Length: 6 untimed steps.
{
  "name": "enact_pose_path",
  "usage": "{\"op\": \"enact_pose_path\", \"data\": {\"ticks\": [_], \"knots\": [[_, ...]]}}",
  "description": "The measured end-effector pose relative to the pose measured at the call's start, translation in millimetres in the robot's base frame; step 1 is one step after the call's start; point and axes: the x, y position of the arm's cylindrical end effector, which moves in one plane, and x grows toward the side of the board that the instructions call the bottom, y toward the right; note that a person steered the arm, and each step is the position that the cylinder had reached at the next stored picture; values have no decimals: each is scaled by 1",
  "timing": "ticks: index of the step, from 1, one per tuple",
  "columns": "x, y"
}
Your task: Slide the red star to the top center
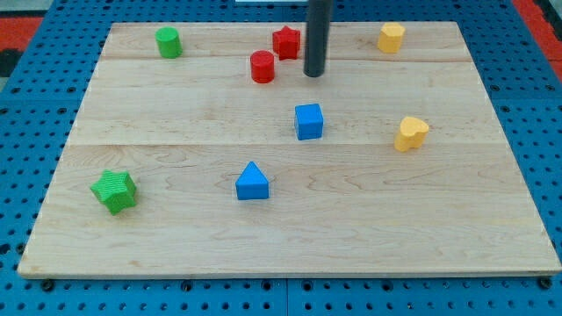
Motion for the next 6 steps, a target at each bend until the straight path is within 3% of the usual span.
{"op": "enact_pose_path", "data": {"ticks": [1, 2, 4, 6], "knots": [[1, -46], [1, -54], [-7, -52], [-42, -37]]}}
